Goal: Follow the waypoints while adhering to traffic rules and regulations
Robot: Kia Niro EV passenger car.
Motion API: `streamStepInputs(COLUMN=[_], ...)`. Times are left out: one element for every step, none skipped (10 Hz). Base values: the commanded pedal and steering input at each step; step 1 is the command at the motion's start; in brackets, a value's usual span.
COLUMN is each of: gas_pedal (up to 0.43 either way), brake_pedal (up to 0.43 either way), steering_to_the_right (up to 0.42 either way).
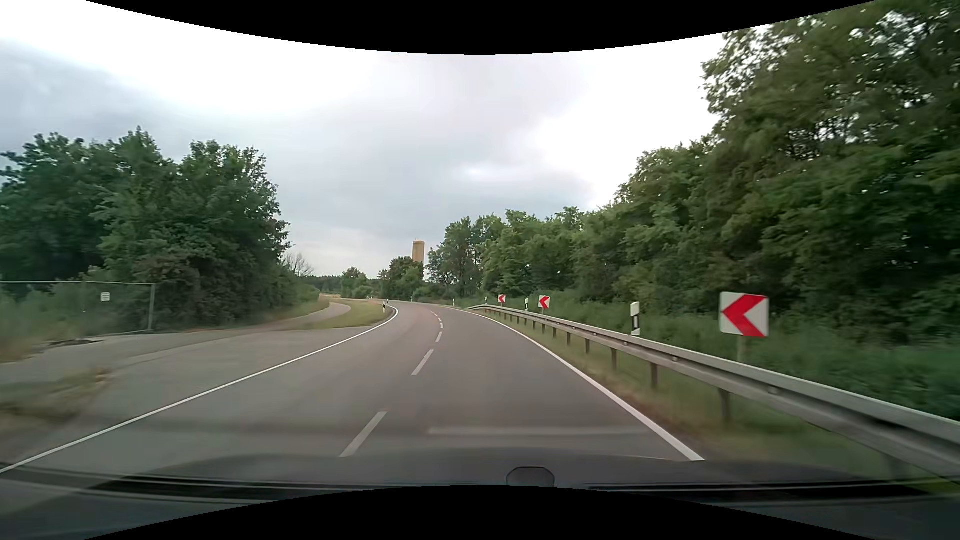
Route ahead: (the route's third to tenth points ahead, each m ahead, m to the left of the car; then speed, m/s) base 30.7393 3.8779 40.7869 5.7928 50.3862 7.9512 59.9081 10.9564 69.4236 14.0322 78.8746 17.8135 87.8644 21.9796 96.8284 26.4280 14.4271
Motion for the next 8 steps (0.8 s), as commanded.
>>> streamStepInputs(gas_pedal=[0.177, 0.177, 0.177, 0.177, 0.177, 0.177, 0.177, 0.177], brake_pedal=[0.000, 0.000, 0.000, 0.000, 0.000, 0.000, 0.000, 0.000], steering_to_the_right=[-0.032, -0.031, -0.030, -0.030, -0.030, -0.029, -0.029, -0.028])
